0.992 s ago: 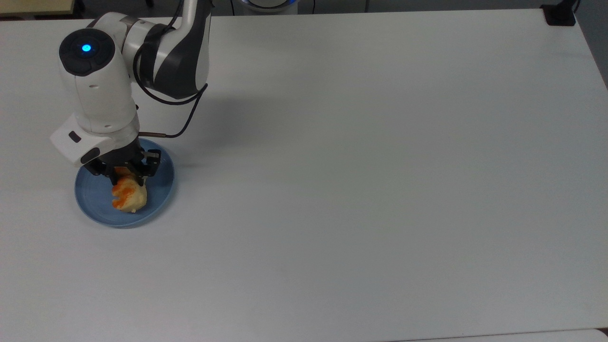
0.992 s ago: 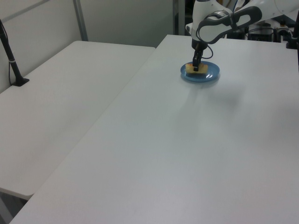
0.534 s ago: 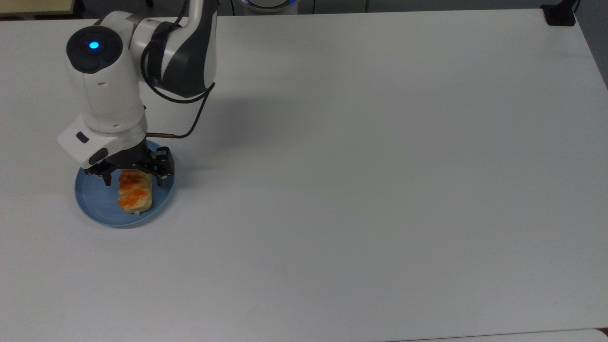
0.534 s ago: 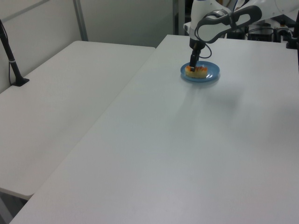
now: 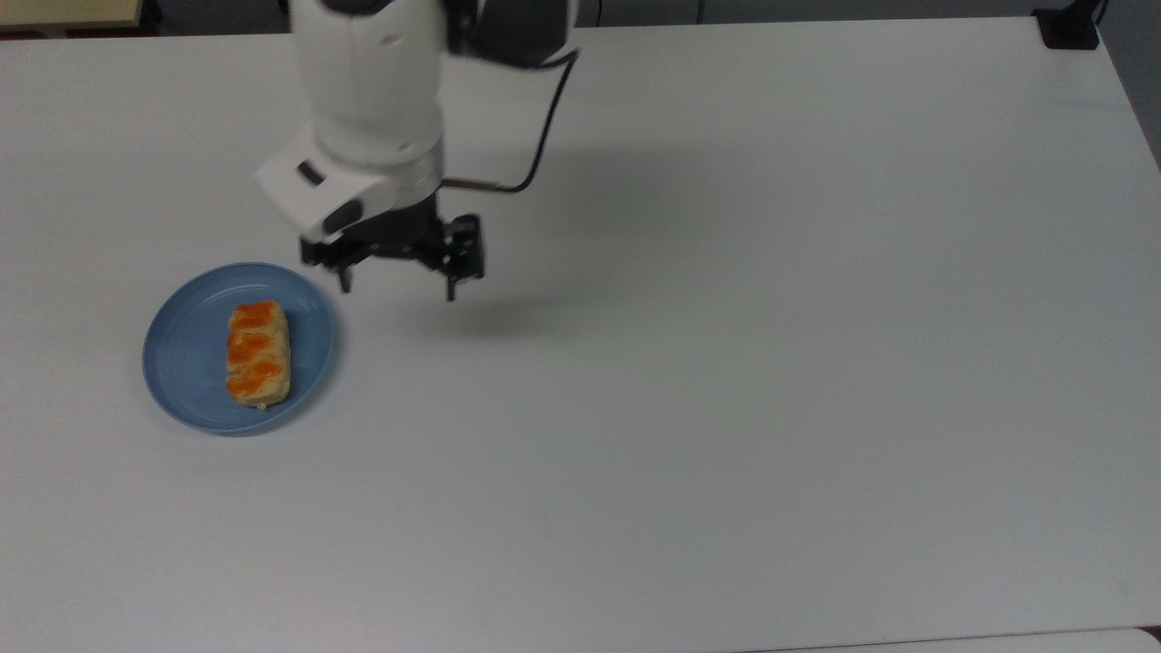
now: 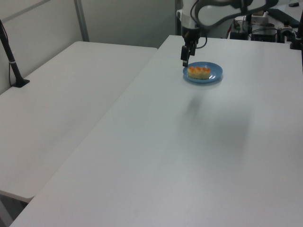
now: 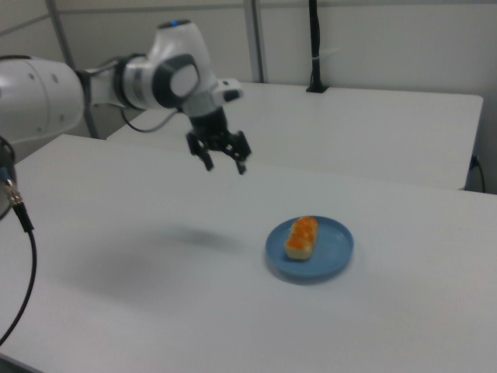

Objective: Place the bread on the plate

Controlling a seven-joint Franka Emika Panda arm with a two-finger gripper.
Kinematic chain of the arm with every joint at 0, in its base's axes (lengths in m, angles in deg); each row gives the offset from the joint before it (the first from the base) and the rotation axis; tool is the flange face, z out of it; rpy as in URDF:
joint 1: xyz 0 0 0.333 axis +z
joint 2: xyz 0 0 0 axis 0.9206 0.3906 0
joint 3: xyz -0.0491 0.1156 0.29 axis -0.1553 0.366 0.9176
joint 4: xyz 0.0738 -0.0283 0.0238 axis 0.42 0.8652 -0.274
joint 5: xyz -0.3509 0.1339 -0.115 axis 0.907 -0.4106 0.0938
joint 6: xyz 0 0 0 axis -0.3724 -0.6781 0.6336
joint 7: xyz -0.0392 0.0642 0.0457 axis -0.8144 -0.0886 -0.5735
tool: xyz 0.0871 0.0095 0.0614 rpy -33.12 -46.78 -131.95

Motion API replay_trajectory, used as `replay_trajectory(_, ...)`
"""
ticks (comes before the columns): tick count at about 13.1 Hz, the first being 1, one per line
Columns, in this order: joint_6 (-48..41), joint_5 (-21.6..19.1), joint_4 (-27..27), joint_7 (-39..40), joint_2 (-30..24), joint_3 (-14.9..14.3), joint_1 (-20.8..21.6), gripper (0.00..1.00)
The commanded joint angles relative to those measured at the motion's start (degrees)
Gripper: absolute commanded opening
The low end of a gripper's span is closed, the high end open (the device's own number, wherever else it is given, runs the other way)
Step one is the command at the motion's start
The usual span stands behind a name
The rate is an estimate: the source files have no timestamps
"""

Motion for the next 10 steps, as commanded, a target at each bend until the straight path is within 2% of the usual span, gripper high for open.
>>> replay_trajectory(1, -10.3, -0.4, 3.0, -6.8, -9.0, -0.7, 4.9, 1.00)
replay_trajectory(6, -18.1, -0.4, 4.2, -7.3, -16.5, -0.6, 5.3, 1.00)
replay_trajectory(10, -18.9, -0.3, 4.9, -7.1, -17.9, -0.7, 4.4, 1.00)
